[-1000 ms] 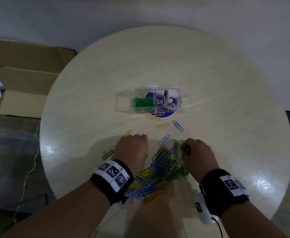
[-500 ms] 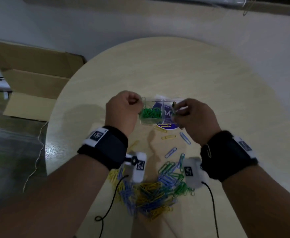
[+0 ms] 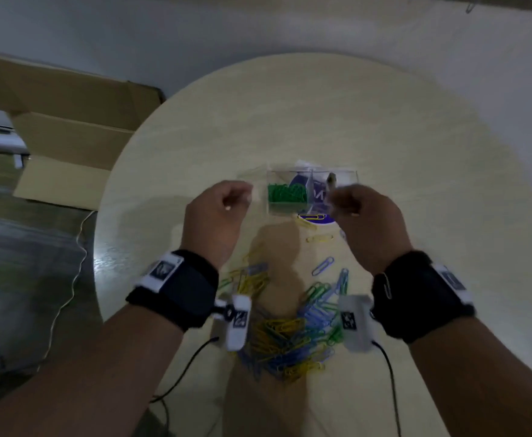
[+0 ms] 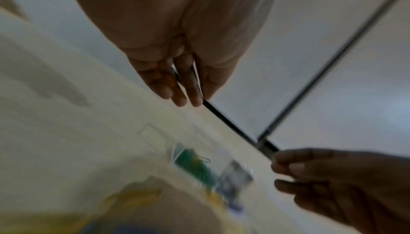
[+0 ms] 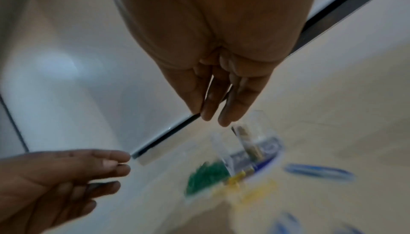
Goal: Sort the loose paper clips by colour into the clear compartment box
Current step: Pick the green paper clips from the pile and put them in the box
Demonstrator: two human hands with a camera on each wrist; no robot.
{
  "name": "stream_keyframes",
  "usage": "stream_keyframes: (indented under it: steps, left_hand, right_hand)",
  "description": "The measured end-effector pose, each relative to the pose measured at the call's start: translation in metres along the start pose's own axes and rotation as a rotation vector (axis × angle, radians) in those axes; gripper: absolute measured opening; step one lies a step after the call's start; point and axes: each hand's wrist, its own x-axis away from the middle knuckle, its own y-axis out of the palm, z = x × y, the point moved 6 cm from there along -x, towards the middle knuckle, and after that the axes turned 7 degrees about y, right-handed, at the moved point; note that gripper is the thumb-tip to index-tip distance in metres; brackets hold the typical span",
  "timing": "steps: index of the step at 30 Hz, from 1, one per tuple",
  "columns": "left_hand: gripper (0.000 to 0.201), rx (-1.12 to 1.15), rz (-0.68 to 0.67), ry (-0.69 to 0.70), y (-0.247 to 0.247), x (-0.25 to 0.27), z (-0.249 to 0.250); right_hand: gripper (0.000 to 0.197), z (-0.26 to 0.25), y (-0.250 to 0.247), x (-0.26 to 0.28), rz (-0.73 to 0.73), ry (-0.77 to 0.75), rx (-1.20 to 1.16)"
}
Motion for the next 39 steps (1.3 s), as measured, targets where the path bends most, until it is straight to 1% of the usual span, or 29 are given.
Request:
stream_keyframes:
  steps: [1, 3, 4, 5, 6, 7, 8, 9, 11, 13, 16, 18, 20, 21, 24, 26, 27, 29, 32, 34, 36, 39]
  left_hand:
    - [0.013, -0.087, -0.065, 0.056, -0.002, 0.020, -0.002]
    - [0.024, -0.230, -0.285, 0.219, 0.004, 0.069, -0.004]
    - [0.030, -0.309, -0.411, 0.310, 0.012, 0.095, -0.009]
    - [0.032, -0.394, -0.515, 0.382, 0.018, 0.121, -0.016]
    - [0.031, -0.476, -0.599, 0.429, 0.023, 0.143, -0.025]
    - [0.034, -0.547, -0.672, 0.446, 0.027, 0.161, -0.034]
    - [0.041, -0.613, -0.726, 0.445, 0.028, 0.175, -0.042]
    - [0.048, -0.666, -0.750, 0.441, 0.028, 0.184, -0.049]
    - [0.053, -0.704, -0.740, 0.425, 0.023, 0.187, -0.053]
    - [0.051, -0.665, -0.720, 0.431, 0.020, 0.181, -0.053]
    - [0.042, -0.590, -0.713, 0.414, 0.015, 0.164, -0.049]
    - [0.036, -0.445, -0.674, 0.369, 0.008, 0.153, -0.043]
    - [0.025, -0.219, -0.587, 0.264, -0.003, 0.139, -0.041]
    - [0.021, -0.196, -0.515, 0.239, -0.010, 0.130, -0.043]
    - [0.020, -0.409, -0.286, 0.234, -0.034, 0.108, -0.057]
    - [0.018, -0.486, -0.214, 0.188, -0.043, 0.098, -0.069]
    - [0.016, -0.515, -0.216, 0.174, -0.043, 0.096, -0.072]
    - [0.010, -0.583, -0.260, 0.184, -0.038, 0.094, -0.076]
    - [0.006, -0.655, -0.292, 0.190, -0.036, 0.089, -0.077]
    - [0.008, -0.669, -0.297, 0.120, -0.040, 0.083, -0.081]
    - [0.010, -0.652, -0.321, 0.025, -0.043, 0.079, -0.086]
    - [0.004, -0.638, -0.388, -0.039, -0.040, 0.073, -0.087]
  right_hand:
    - [0.014, 0.012, -0.001, 0.021, -0.016, 0.007, 0.026]
    - [0.015, 0.036, 0.005, 0.065, -0.070, -0.006, 0.098]
    - [0.016, 0.046, 0.012, 0.086, -0.104, -0.045, 0.150]
    - [0.021, 0.054, 0.022, 0.107, -0.148, -0.104, 0.222]
    - [0.029, 0.061, 0.034, 0.126, -0.208, -0.172, 0.314]
    - [0.040, 0.067, 0.046, 0.143, -0.277, -0.225, 0.405]
    - [0.053, 0.074, 0.056, 0.156, -0.350, -0.242, 0.484]
    - [0.065, 0.081, 0.063, 0.165, -0.412, -0.227, 0.550]
    - [0.079, 0.089, 0.068, 0.171, -0.447, -0.186, 0.632]
    - [0.084, 0.088, 0.069, 0.165, -0.435, -0.182, 0.645]
    - [0.079, 0.082, 0.066, 0.150, -0.467, -0.189, 0.588]
    - [0.070, 0.077, 0.060, 0.148, -0.479, -0.226, 0.557]
    - [0.056, 0.072, 0.053, 0.149, -0.442, -0.301, 0.549]
    - [0.050, 0.069, 0.050, 0.149, -0.407, -0.339, 0.540]
    - [0.041, 0.066, 0.045, 0.144, -0.319, -0.374, 0.464]
    - [0.034, 0.063, 0.045, 0.137, -0.272, -0.362, 0.413]
    - [0.029, 0.060, 0.047, 0.133, -0.252, -0.351, 0.402]
    - [0.020, 0.051, 0.053, 0.125, -0.220, -0.327, 0.388]
    - [0.017, 0.031, 0.075, 0.115, -0.224, -0.376, 0.369]
    - [0.020, 0.018, 0.095, 0.109, -0.264, -0.426, 0.411]
    - [0.022, 0.010, 0.112, 0.103, -0.301, -0.436, 0.494]
    - [0.020, 0.008, 0.126, 0.096, -0.373, -0.344, 0.619]
